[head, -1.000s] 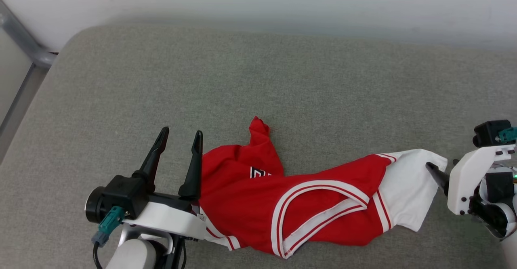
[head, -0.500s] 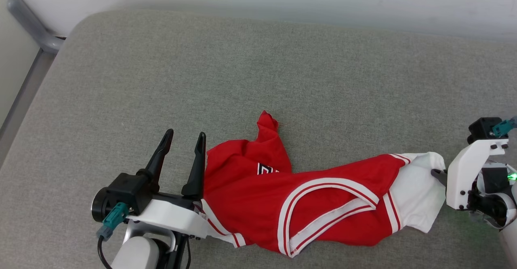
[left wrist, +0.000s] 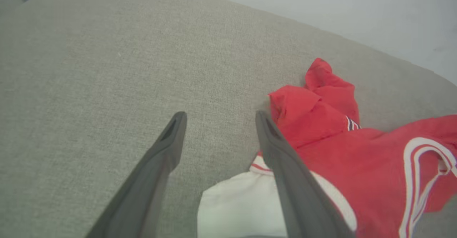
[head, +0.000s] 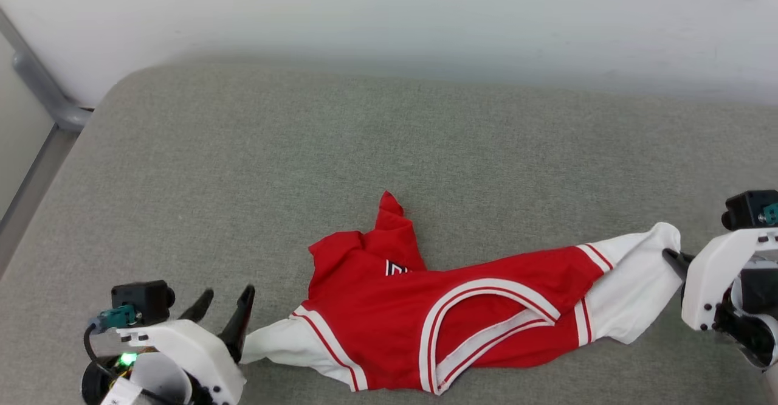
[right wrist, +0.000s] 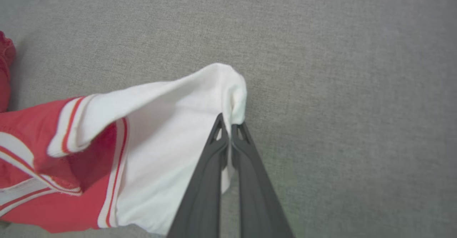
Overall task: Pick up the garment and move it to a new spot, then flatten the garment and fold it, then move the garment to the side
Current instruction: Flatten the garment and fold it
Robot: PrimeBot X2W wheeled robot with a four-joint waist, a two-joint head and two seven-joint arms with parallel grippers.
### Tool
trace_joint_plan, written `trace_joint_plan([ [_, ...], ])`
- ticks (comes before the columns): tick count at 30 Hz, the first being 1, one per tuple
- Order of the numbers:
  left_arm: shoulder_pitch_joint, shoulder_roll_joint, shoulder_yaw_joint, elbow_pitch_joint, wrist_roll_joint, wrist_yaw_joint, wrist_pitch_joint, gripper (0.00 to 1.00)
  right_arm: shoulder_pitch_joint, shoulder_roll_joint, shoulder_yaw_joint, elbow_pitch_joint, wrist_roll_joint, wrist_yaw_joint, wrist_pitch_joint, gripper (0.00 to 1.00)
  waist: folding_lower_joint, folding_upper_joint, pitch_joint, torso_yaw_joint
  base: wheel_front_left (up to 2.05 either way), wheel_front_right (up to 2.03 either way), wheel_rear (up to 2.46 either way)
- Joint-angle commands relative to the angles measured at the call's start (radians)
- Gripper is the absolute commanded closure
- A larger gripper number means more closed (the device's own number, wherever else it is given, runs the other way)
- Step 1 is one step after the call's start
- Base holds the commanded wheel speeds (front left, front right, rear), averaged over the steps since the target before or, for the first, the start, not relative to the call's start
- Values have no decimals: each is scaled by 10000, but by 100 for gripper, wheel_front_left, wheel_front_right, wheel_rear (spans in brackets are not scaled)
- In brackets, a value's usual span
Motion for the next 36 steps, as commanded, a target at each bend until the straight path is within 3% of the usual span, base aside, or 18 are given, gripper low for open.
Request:
trace_joint_plan([
  [1,233,234,46,-79,-281,79,787,0,368,82,-178,-230,-151,-10,-114,100,-1,0,-213,-174,0,0,0],
  [8,854,1065,86,-565,-1589,411,4255,0,1654,600,-985,-1574,-736,-9,168,100,-1,0,-468,-653,0,0,0],
  [13,807,1231,128,-345,-1868,623,4942,0,2205,1115,-1439,-2440,-1014,-9,542,100,-1,0,-274,-1006,0,0,0],
  [24,1,756,-804,1732,-2320,366,6439,0,2492,1633,-1879,-3413,-1278,-9,932,100,-1,0,352,-1401,0,0,0],
  [25,-17,636,-927,1928,-2370,335,6587,22,2499,1652,-1910,-3442,-1294,-9,919,100,-1,0,372,-1417,0,0,0],
  [26,-61,513,-1015,2068,-2435,270,6619,66,2504,1680,-1933,-3468,-1275,-9,935,100,-1,0,394,-1431,0,0,0],
  [27,-121,418,-1066,2183,-2458,226,6591,100,2507,1691,-1950,-3487,-1274,-9,931,100,-1,0,407,-1436,0,0,0],
  [30,-339,317,-1137,2300,-2347,74,6314,100,2535,1724,-2058,-3531,-1284,-9,882,100,-1,0,412,-1408,0,0,0],
  [36,-850,864,-750,1890,-1667,-33,4898,100,2485,1611,-2359,-3673,-1578,-9,414,100,-1,0,245,-1208,0,0,0],
])
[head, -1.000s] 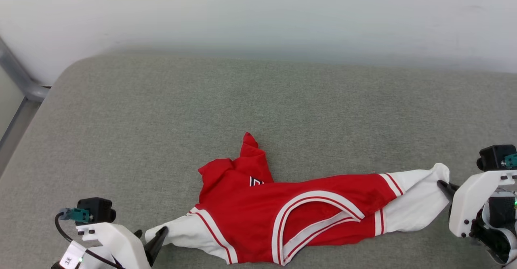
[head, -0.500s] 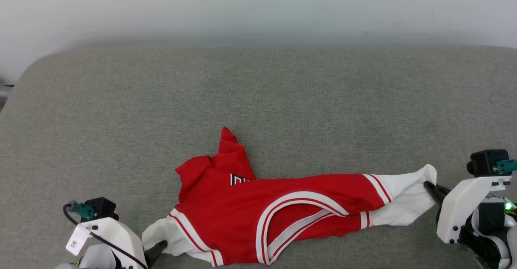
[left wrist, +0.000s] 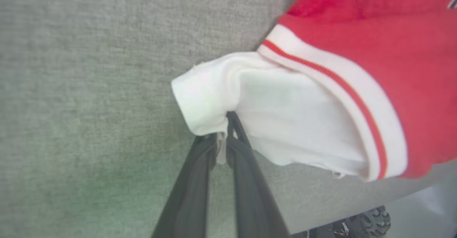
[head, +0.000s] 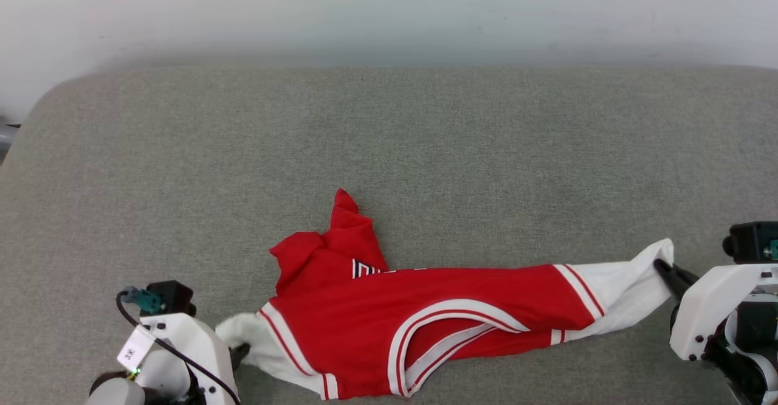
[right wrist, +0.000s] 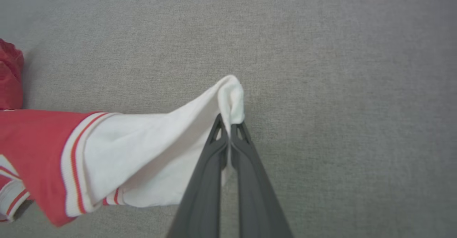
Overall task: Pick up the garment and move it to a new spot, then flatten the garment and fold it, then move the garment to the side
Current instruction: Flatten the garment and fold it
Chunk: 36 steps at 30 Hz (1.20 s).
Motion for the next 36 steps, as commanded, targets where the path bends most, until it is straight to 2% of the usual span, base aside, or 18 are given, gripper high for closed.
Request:
trace_joint_plan([
  [1,-220,74,67,-91,242,-34,-526,100,-38,-94,-103,-68,-185,-9,-255,100,0,0,-121,102,0,0,0],
  [8,-826,416,308,-1389,1050,179,-1754,100,-467,-212,-248,-69,-783,-7,-968,100,0,0,-587,369,0,0,0],
  [15,-2627,261,410,-1645,1482,357,-2316,100,-1729,-508,-217,198,-1448,-9,-1370,100,0,0,-688,481,0,0,0],
  [23,-5883,-116,291,-88,2151,415,-3306,100,-4461,-775,123,1150,-1818,-10,-1697,100,0,0,-53,397,0,0,0],
  [24,-5883,-116,291,-88,2151,415,-3306,100,-4461,-775,123,1150,-1818,-10,-1697,100,0,0,-53,397,0,0,0],
  [29,-7959,-320,198,1286,2516,257,-4156,100,-6393,-978,336,1906,-2014,-10,-2043,100,0,0,647,336,0,0,0],
  [36,-10617,-219,329,2875,2860,4,-5501,100,-9281,-1187,679,2929,-2460,-10,-2820,100,0,0,1606,67,0,0,0],
])
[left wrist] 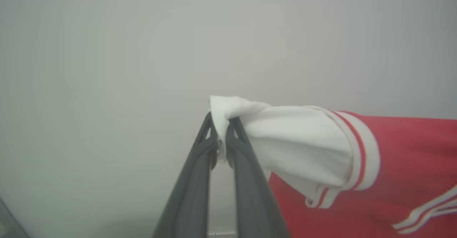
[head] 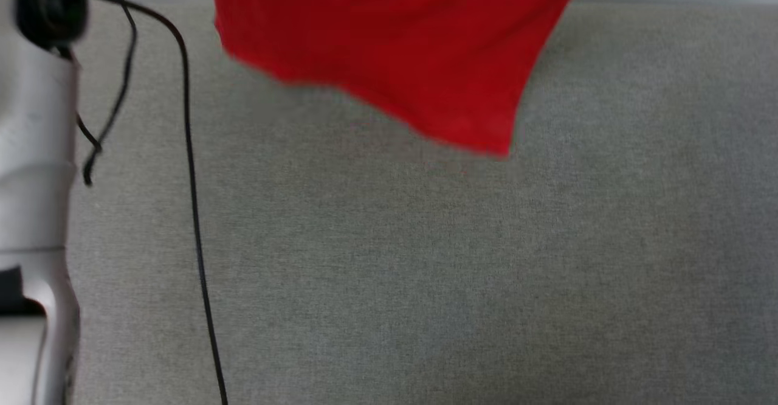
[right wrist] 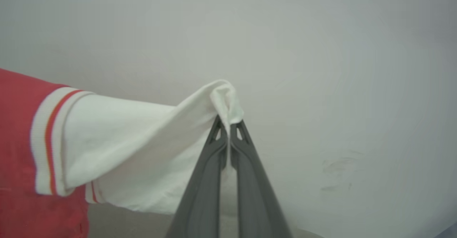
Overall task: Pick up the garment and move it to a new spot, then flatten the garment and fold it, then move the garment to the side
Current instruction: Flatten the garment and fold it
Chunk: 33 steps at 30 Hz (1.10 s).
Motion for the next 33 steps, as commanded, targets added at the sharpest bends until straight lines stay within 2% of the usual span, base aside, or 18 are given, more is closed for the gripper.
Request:
trace_joint_plan([
  [1,-430,101,34,191,99,-38,-217,100,-523,-56,27,175,-130,-14,-191,100,-2,0,396,-217,0,0,0],
  [8,-2208,349,182,1035,191,-149,-909,100,-2962,113,390,1228,-496,-14,-1018,100,-2,0,1259,-577,0,0,0],
  [15,-2807,265,132,1869,99,-316,-1191,100,-4039,510,1112,2471,-319,-14,-1649,100,-2,0,2212,-762,0,0,0],
  [20,-2559,83,117,2771,-107,-533,-1418,100,-3984,926,1565,3455,108,-14,-2181,100,-2,0,2753,-835,0,0,0],
  [27,-1956,-258,132,4405,-554,-876,-1759,100,-3182,1480,2271,4897,922,-14,-2864,100,-2,0,2963,-823,0,0,0],
  [33,-1214,-692,225,5390,-1063,-1093,-2164,100,-2048,1354,2896,5329,1843,-14,-3397,100,-2,0,2791,-605,0,0,0],
])
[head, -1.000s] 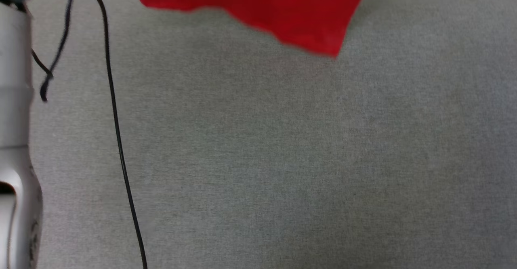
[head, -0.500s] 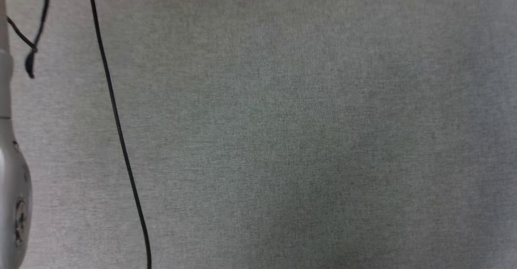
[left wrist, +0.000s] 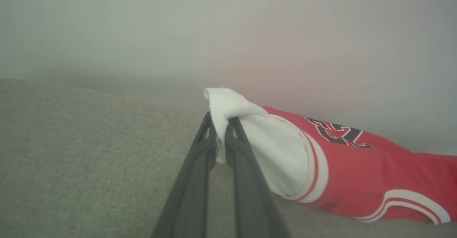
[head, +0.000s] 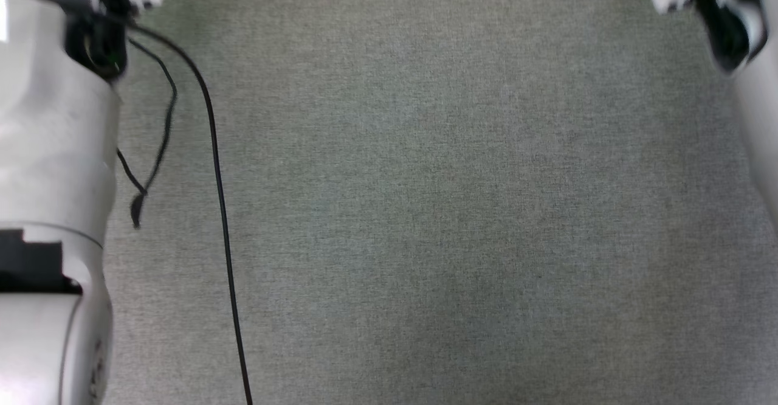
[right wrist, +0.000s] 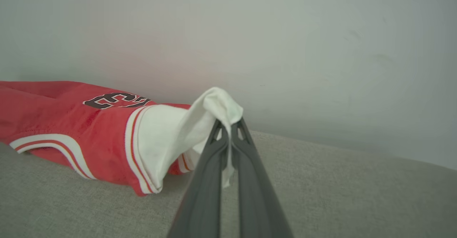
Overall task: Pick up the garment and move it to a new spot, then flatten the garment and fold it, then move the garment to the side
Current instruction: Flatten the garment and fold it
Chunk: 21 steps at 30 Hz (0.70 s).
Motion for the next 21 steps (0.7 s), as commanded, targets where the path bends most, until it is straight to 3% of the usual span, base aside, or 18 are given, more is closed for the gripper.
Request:
trace_joint_plan([
  [1,319,-48,15,150,-98,-68,-218,100,413,-157,153,-7,271,-12,-199,100,-1,0,-160,99,0,0,0],
  [6,1609,-225,-63,261,-347,-147,-941,100,2007,-548,541,-411,1077,-11,-712,100,-1,0,-906,284,0,0,0],
  [13,3729,-10,-25,-611,-602,-148,-1441,100,4356,-1214,752,-1585,1780,-12,-1007,100,-1,0,-2217,327,0,0,0],
  [18,5398,185,69,-1744,-673,-118,-1494,100,6065,-1429,341,-2538,1943,-14,-791,100,-1,0,-3046,319,0,0,0],
  [21,6514,185,178,-2606,-721,145,-1509,100,7292,-1466,-164,-3128,1820,-14,-518,100,-1,0,-3462,370,0,0,0],
])
